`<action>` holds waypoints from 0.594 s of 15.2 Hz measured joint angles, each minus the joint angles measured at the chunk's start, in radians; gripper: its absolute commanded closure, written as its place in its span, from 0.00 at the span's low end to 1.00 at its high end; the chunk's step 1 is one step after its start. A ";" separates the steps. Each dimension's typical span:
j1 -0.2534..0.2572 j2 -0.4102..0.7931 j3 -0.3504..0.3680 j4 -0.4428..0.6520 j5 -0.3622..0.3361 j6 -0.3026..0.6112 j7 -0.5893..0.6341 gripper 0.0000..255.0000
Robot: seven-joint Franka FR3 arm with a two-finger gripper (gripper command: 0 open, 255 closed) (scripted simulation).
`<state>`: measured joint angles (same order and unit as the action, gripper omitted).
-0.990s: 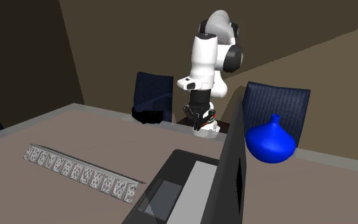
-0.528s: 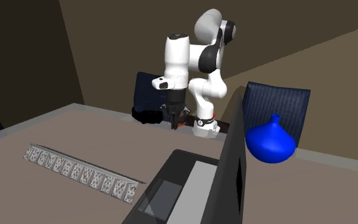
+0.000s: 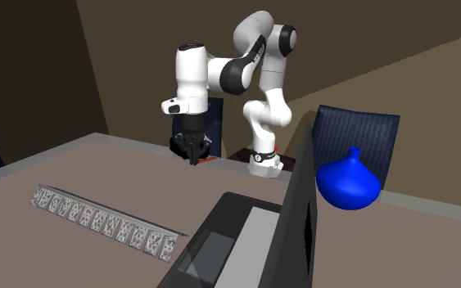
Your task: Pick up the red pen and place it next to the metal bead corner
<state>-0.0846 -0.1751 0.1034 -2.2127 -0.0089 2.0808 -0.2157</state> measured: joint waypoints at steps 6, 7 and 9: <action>-0.006 0.042 -0.006 -0.038 -0.007 0.080 -0.009 1.00; -0.006 0.049 -0.005 -0.044 -0.007 0.093 -0.007 1.00; -0.006 0.062 -0.005 -0.059 -0.009 0.120 -0.005 1.00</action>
<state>-0.0906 -0.1132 0.0985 -2.2715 -0.0182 2.2011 -0.2208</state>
